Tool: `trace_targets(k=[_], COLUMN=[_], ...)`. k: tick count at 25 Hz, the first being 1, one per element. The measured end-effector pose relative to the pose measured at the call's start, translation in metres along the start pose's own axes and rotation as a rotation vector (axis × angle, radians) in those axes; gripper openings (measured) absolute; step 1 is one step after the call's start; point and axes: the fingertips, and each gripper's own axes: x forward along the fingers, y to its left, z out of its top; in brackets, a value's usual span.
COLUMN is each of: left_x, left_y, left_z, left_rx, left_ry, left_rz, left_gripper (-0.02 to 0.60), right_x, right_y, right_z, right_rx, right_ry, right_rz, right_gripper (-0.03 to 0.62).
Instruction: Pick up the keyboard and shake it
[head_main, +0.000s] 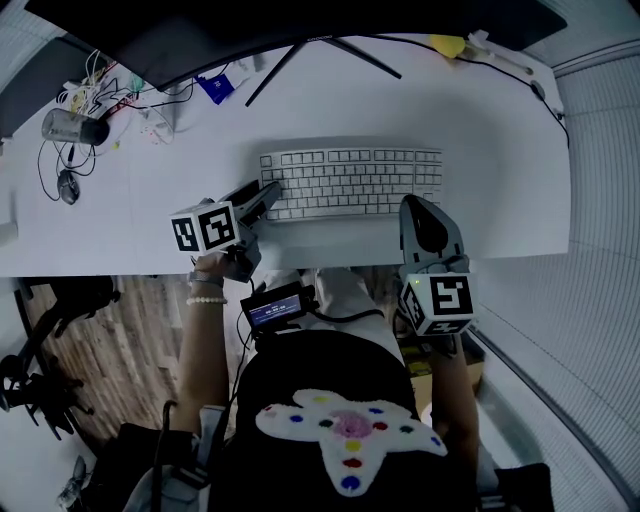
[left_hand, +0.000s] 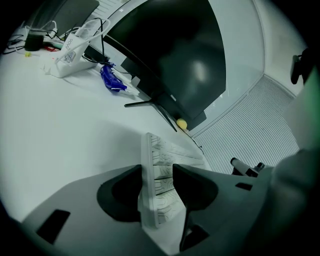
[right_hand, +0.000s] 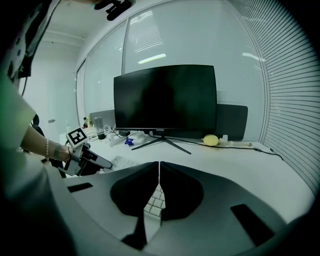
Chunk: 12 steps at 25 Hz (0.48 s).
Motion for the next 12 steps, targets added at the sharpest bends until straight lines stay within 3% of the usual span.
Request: trace_targets(k=[5, 9, 10, 12], left_x=[-0.001, -0.001, -0.001, -0.001], left_y=[0.002, 0.003, 0.003, 0.004], left_z=[0.000, 0.000, 0.000, 0.000], left_rx=[0.001, 0.001, 0.001, 0.002], left_ry=[-0.001, 0.000, 0.000, -0.002], left_rz=[0.016, 0.029, 0.031, 0.036], left_gripper=[0.187, 0.184, 0.181, 0.181], right_x=[0.008, 0.013, 0.015, 0.019], right_y=[-0.030, -0.054, -0.060, -0.072], right_z=[-0.023, -0.040, -0.045, -0.054], right_rx=[-0.014, -0.001, 0.005, 0.035], right_ry=[0.068, 0.117, 0.128, 0.152], right_rz=[-0.048, -0.036, -0.032, -0.017], right_gripper=[0.034, 0.039, 0.054, 0.162])
